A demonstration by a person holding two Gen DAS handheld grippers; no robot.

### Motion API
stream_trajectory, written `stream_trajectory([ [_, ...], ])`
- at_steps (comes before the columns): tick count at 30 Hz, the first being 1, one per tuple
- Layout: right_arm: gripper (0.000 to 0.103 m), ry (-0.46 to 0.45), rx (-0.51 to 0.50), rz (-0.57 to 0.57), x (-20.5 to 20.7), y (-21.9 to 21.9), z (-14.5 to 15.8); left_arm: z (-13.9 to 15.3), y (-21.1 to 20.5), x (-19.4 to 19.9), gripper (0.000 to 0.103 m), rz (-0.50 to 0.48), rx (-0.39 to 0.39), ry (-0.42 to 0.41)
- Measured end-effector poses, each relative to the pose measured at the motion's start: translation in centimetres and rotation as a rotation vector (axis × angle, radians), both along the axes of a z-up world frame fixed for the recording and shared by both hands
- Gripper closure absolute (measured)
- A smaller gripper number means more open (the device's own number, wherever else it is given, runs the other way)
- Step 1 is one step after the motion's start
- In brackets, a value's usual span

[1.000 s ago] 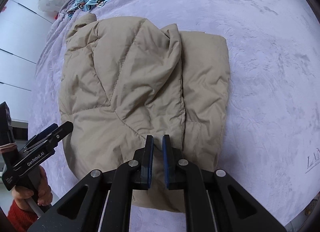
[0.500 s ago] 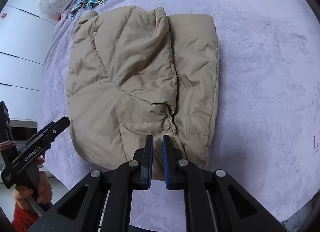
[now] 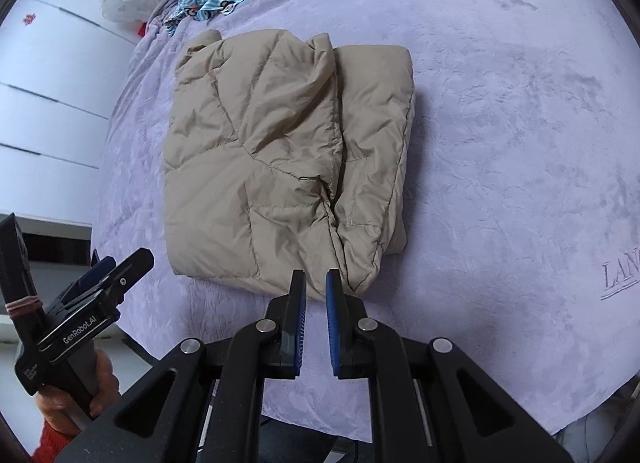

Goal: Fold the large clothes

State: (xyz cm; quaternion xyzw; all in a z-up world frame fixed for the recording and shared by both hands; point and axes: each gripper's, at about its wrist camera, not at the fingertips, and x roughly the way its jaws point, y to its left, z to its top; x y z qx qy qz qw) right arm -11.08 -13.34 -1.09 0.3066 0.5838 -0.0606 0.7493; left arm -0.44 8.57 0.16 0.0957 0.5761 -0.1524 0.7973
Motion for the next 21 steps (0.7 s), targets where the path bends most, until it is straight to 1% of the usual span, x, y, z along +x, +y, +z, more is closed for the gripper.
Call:
stream_trajectory([
  [1, 0.047, -0.011, -0.020, 0.020, -0.1, 0.3, 0.6, 0.4, 0.2, -0.2, 0.000, 0.008, -0.029, 0.011],
  [2, 0.025, -0.025, -0.040, 0.031, -0.2, 0.5, 1.3, 0.8, 0.5, -0.5, 0.000, 0.020, -0.053, 0.013],
  [3, 0.004, -0.048, -0.053, 0.034, -0.4, 0.6, 2.0, 1.2, 0.6, -0.8, 0.000, 0.030, -0.057, 0.008],
  [5, 0.004, -0.085, -0.080, 0.044, -0.6, 0.7, 3.4, 2.3, 0.8, -1.7, 0.000, 0.046, -0.041, -0.026],
  [8, 0.004, -0.106, -0.132, 0.048, -0.7, 0.5, 5.2, 3.8, 0.8, -2.8, 0.000, 0.052, -0.020, -0.057],
  [10, 0.000, -0.125, -0.174, 0.053, -0.8, 0.4, 6.5, 5.1, 0.8, -3.4, 0.000, 0.058, 0.008, -0.095],
  [12, 0.000, -0.151, -0.236, 0.058, -1.0, 0.6, 7.9, 6.4, 0.9, -3.8, 0.000, 0.058, 0.020, -0.132],
  [14, 0.000, -0.191, -0.287, 0.049, -1.2, 0.9, 9.4, 7.8, 1.2, -3.9, 0.000, 0.065, 0.006, -0.163],
  [17, 0.000, -0.234, -0.338, 0.036, -1.2, 1.4, 11.3, 9.4, 1.6, -3.3, 0.000, 0.067, -0.018, -0.174],
  [19, 0.000, -0.241, -0.338, 0.038, -0.8, 1.8, 12.1, 10.3, 2.1, -2.9, 0.000, 0.067, -0.022, -0.186],
  [21, 0.000, -0.227, -0.341, 0.034, -0.3, 2.3, 12.4, 11.1, 2.5, -2.4, 0.000, 0.065, -0.027, -0.200],
])
